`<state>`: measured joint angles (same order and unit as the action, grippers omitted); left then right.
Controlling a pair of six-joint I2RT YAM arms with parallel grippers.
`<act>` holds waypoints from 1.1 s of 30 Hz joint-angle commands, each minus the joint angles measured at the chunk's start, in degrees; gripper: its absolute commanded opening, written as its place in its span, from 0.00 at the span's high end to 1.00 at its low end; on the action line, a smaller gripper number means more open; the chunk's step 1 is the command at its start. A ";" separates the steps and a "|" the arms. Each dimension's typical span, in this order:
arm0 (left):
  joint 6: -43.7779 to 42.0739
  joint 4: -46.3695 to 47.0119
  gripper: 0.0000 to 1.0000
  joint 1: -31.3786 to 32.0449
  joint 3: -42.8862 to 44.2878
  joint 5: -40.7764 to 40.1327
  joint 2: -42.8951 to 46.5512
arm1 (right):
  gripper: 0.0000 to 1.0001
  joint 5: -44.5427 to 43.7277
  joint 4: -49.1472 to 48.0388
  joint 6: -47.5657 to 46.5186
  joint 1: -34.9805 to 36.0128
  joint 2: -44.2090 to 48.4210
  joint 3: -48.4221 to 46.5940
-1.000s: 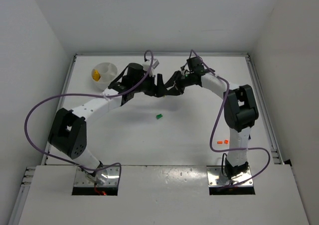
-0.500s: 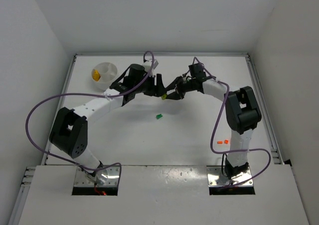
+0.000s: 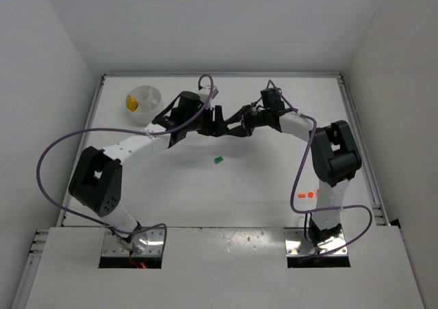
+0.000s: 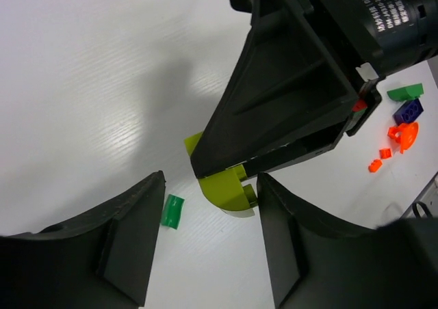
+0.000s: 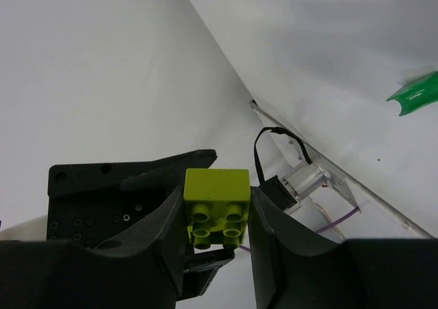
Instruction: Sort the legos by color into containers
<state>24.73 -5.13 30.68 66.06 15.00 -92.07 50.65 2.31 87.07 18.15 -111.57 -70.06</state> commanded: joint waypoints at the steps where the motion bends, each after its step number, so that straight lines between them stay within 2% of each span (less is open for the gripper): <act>1: 0.49 1.43 0.40 0.52 -0.14 -0.50 1.19 | 1.00 2.34 -3.98 3.36 0.13 3.29 0.62; 6: 0.49 1.43 0.49 0.52 -0.14 -0.50 0.06 | 1.00 3.39 -6.69 4.43 0.13 3.81 0.63; 9: -0.03 1.43 0.61 0.52 -0.14 -0.50 0.05 | 0.97 3.40 -7.32 5.22 0.13 3.81 1.15; 10: -0.03 1.43 0.67 0.52 -0.14 -0.50 0.05 | 0.94 3.40 -8.01 5.22 0.13 3.81 1.16; 13: -0.03 1.43 0.78 0.52 -0.14 0.02 0.05 | 0.83 3.40 -9.51 5.75 0.13 4.43 2.30; 15: -0.56 1.43 0.81 0.52 -0.14 0.02 0.75 | 0.69 3.40 -10.04 5.75 0.13 5.05 2.99; 17: -2.31 1.43 0.86 0.52 -1.28 0.02 2.85 | 0.61 2.09 -10.04 4.52 -0.65 6.53 3.52; 18: -2.84 1.43 0.86 0.52 -1.90 -0.85 3.91 | 0.52 1.04 -10.04 2.08 -0.66 7.06 4.05; 21: -5.39 1.43 0.87 0.00 -4.71 -2.78 9.70 | 0.43 -2.99 -3.64 -4.51 -3.47 9.87 3.36; 24: -6.88 -0.66 0.87 -3.51 -6.12 -1.92 14.54 | 0.37 -6.52 2.07 -15.67 -5.93 11.63 1.35; 25: -7.76 -1.55 0.87 -4.74 -6.12 -1.13 15.42 | 0.37 -7.75 4.35 -25.10 -6.98 12.51 0.11; 26: -8.99 -2.95 0.87 -6.92 -6.12 -0.25 16.21 | 0.37 -9.68 10.90 -31.02 -6.99 12.52 -3.29; 27: -12.57 -6.61 0.87 -8.08 -4.38 1.68 17.44 | 0.37 -14.31 14.18 -37.08 -7.60 13.39 -5.24; 28: -14.60 -9.00 0.87 -9.05 -3.23 1.69 17.45 | 0.37 -16.09 17.00 -49.33 -7.61 14.79 -8.57; 30: -21.69 -15.06 0.87 -11.06 2.28 1.69 16.84 | 0.38 -19.26 24.37 -60.21 -7.61 16.29 -11.05; 31: -23.83 -21.27 0.87 -11.60 4.23 0.30 16.23 | 0.38 -19.80 27.02 -69.40 -7.61 16.90 -13.06; 33: -28.48 -25.70 0.87 -13.26 8.09 -2.60 15.70 | 0.38 -20.93 34.47 -77.01 -8.13 18.74 -14.31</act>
<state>6.85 -20.34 18.92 68.25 14.31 -76.31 34.70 22.85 35.75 9.85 -97.95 -80.12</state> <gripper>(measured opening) 0.346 0.621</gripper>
